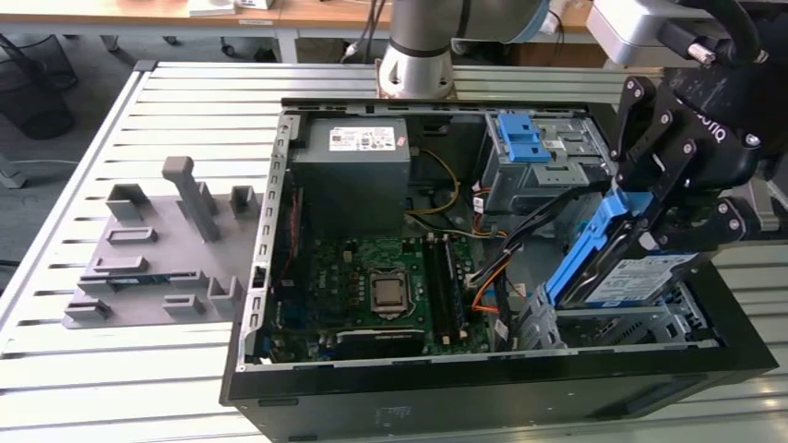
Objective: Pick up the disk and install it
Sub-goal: 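Insert the disk into the insertion slot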
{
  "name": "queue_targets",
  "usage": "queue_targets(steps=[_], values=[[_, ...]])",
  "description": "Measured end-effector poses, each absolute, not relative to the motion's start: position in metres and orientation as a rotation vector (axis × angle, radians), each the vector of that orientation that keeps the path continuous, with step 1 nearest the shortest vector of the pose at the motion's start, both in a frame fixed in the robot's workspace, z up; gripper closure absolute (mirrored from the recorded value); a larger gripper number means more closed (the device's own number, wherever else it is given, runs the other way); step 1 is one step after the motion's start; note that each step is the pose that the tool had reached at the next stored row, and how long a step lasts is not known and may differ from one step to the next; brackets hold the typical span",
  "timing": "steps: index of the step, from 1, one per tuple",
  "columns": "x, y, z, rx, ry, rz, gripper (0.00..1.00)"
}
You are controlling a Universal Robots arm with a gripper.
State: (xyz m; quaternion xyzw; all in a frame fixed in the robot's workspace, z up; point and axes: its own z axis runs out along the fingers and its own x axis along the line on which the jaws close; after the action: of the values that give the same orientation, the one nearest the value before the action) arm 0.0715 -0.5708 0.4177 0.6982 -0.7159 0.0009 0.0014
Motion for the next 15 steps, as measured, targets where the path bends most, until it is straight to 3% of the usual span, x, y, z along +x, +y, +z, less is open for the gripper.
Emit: queue_targets(steps=[15], values=[[0.071,-0.571,0.407,2.191,-2.247,0.003,0.64]])
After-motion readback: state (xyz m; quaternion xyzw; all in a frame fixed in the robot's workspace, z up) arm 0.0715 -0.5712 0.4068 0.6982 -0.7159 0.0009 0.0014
